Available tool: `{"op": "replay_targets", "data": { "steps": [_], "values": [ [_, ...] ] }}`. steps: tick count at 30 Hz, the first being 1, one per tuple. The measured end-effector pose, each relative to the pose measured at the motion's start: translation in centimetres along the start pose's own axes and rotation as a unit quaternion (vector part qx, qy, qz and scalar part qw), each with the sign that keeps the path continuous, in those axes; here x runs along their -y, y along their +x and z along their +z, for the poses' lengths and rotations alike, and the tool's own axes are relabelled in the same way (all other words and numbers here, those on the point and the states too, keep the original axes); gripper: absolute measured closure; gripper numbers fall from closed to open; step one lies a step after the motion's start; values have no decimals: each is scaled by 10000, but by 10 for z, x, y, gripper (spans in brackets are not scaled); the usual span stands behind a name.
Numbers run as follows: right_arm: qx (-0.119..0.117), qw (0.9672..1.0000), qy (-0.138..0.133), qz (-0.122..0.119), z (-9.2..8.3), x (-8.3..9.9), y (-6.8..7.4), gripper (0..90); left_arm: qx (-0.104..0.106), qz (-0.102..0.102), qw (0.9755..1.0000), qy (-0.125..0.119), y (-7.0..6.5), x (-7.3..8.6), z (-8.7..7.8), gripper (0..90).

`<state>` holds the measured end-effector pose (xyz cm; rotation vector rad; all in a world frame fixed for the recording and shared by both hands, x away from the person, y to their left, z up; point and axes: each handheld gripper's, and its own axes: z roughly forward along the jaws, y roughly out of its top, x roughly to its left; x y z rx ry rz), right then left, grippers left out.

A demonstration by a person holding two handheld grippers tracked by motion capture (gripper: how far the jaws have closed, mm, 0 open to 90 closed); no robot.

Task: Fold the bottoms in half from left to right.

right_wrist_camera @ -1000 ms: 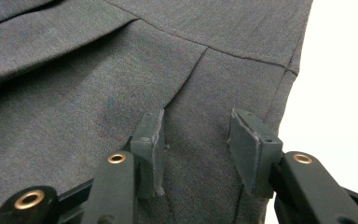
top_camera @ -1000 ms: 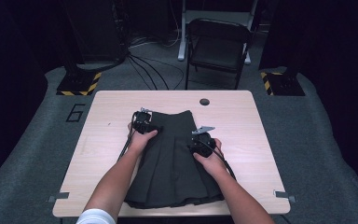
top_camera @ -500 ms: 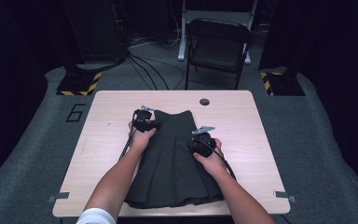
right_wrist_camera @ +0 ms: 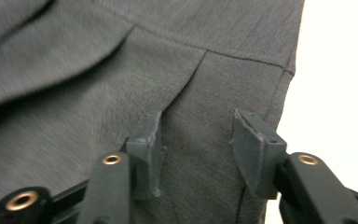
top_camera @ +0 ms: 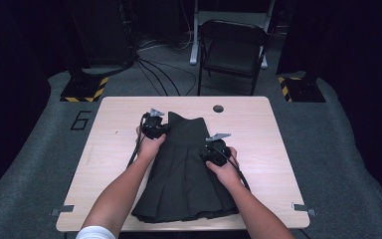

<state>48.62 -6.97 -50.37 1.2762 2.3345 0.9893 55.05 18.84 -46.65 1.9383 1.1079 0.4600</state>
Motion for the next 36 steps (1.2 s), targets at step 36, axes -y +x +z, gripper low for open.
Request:
{"op": "replay_targets", "data": {
  "steps": [36],
  "values": [
    [-325, 9994, -2, -140, 6, -5, 43, 505, 422, 579, 9970, -301, -21, -16, -30, 856]
  ]
}}
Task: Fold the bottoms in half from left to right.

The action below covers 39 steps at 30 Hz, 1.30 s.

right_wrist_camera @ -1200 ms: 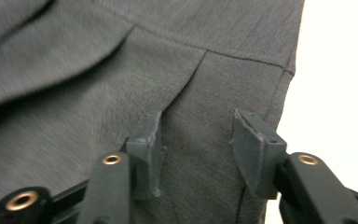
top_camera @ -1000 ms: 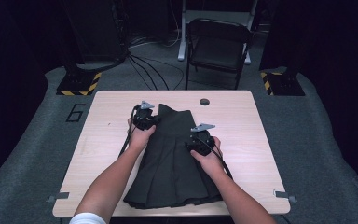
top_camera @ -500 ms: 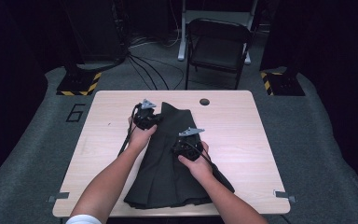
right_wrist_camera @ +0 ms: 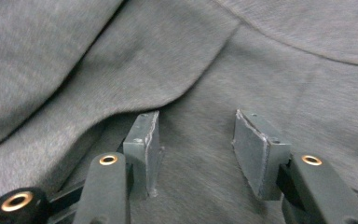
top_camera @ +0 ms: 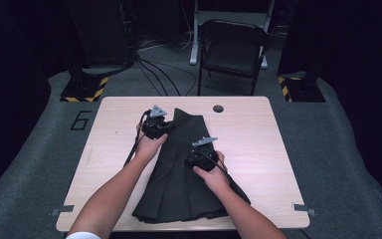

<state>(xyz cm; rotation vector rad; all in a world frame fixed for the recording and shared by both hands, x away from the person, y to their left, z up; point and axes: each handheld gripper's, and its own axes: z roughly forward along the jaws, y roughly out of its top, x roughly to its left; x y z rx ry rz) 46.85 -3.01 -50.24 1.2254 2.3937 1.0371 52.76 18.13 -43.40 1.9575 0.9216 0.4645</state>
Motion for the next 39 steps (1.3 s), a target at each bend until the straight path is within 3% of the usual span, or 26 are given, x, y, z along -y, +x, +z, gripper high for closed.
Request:
{"op": "replay_targets", "data": {
  "steps": [4, 9, 15, 22, 32, 38, 39],
  "values": [
    [68, 9992, -400, 44, -15, -8, 0, 494, -23, -19, 10000, 45, 0, 2, 2, 855],
    [-69, 9987, -506, 5, -19, -20, 11, 425, -21, -24, 10000, 49, 1, 2, 3, 855],
    [-177, 9995, -180, -206, -5, -18, 18, 388, -31, -36, 10000, 46, 1, 2, 2, 856],
    [-79, 9996, 241, -132, 5, -7, 11, 402, 36, -34, 10000, -29, 0, 0, -2, 856],
    [-62, 9999, 122, -86, 8, -1, 6, 435, 373, 2, 9991, -218, -10, 1, -9, 856],
    [-61, 9999, 36, -78, 8, 1, 2, 486, 665, -32, 9971, -382, -14, 9, -25, 857],
    [-65, 10000, 19, 14, 8, 1, 3, 489, 717, -23, 9965, -420, -14, 10, -28, 857]
  ]
}}
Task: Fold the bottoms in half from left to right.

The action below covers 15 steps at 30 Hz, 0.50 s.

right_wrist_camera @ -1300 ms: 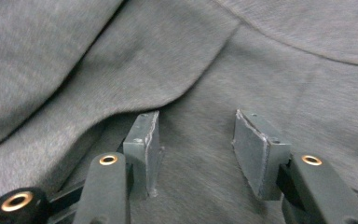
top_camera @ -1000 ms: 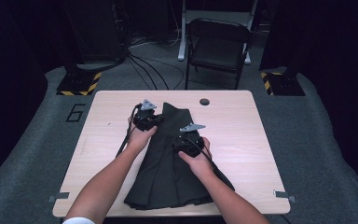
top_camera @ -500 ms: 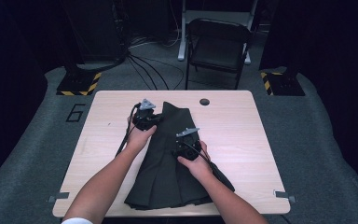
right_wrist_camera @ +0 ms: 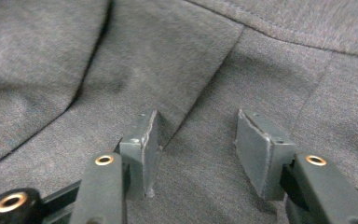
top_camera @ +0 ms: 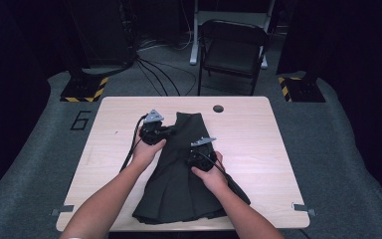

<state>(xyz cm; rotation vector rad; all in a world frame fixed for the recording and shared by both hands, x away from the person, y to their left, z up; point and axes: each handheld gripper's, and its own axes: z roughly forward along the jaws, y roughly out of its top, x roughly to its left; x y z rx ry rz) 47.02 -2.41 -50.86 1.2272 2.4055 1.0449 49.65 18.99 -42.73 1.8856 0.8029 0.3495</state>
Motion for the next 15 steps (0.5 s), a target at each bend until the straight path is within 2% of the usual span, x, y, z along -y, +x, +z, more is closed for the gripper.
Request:
{"op": "replay_targets", "data": {
  "steps": [1, 2, 4, 6, 8, 10, 12, 14, 15],
  "values": [
    [-12, 10000, 23, -49, 0, 0, -1, 490, 44, -20, 10000, -37, -2, 1, -3, 857],
    [-11, 10000, -3, 66, 0, 0, 0, 493, 72, 8, 10000, -59, -4, 2, -6, 857],
    [-63, 10000, -5, -15, -1, 0, -2, 504, 178, 61, 9998, -91, -8, 4, -11, 858],
    [-47, 10000, -53, 47, 0, 1, -2, 509, 247, 142, 9995, -93, -13, 7, -16, 857],
    [-61, 10000, -60, -21, -1, 1, -4, 516, 290, 218, 9993, -93, -17, 10, -19, 858],
    [-60, 10000, -43, 67, -2, 2, -3, 517, 255, 279, 9993, -84, -20, 13, -21, 857],
    [19, 9999, 48, 103, -6, 0, -3, 474, 236, 238, 9994, -98, -20, 15, -23, 857],
    [193, 9998, 45, -4, -13, 1, -1, 466, 153, 260, 9995, -69, -17, 16, -25, 857],
    [265, 9995, 43, -192, -17, 2, -2, 463, 119, 295, 9995, -51, -16, 17, -25, 857]
  ]
}}
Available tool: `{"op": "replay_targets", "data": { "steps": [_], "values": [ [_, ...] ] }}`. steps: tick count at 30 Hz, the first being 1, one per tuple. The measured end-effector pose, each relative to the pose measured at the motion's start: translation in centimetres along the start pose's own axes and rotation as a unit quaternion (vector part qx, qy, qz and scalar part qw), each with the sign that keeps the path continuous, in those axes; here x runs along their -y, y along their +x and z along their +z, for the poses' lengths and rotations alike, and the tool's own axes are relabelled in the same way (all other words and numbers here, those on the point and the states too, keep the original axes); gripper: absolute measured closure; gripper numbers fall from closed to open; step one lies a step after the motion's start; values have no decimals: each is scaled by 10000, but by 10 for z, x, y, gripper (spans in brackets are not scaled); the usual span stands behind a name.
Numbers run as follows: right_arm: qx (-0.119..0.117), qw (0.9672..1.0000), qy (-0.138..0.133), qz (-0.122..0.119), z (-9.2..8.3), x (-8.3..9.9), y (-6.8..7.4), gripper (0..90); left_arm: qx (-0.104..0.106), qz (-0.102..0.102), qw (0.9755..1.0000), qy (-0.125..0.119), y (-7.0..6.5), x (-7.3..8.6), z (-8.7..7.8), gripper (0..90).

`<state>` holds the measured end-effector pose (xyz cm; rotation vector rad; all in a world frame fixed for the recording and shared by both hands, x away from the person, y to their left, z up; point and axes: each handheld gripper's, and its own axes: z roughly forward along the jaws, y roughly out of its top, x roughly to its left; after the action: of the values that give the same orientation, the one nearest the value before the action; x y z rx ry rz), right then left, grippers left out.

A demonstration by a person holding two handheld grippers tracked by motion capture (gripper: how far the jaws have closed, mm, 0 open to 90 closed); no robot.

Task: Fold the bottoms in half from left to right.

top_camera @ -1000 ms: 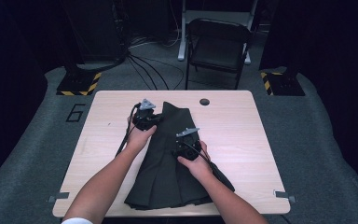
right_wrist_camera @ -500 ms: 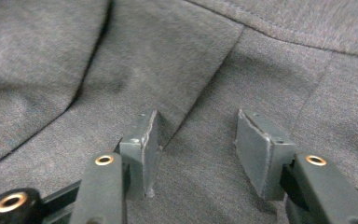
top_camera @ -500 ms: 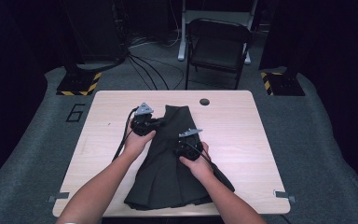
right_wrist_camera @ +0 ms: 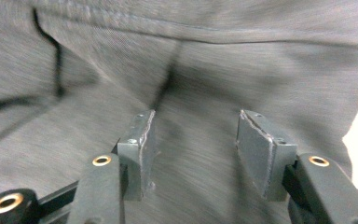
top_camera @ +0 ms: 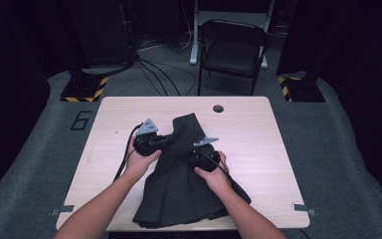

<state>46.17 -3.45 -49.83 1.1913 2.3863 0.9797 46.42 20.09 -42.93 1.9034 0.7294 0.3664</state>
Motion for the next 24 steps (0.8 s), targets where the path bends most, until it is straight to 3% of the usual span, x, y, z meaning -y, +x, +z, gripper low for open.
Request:
{"op": "replay_targets", "data": {
  "steps": [7, 9, 12, 14, 17, 24],
  "values": [
    [-100, 9996, 193, 152, -5, 12, -12, 457, -82, -133, 9999, -13, 7, 3, -3, 858],
    [-49, 9997, 132, 211, -3, 13, -12, 470, -53, -132, 9999, -39, 5, 0, -3, 857],
    [-125, 9996, 84, 230, -1, 15, -14, 497, 75, -14, 9999, -78, -3, -2, -5, 857],
    [-162, 9992, 12, 369, 0, 16, -17, 528, 166, 108, 9998, -78, -10, -2, -9, 857],
    [-198, 9993, -93, 318, 0, 20, -21, 570, 367, 207, 9990, -128, -19, 1, -19, 858],
    [-284, 9990, -152, 312, -1, 22, -26, 602, 639, 492, 9967, 3, -45, 27, -39, 859]
  ]
}}
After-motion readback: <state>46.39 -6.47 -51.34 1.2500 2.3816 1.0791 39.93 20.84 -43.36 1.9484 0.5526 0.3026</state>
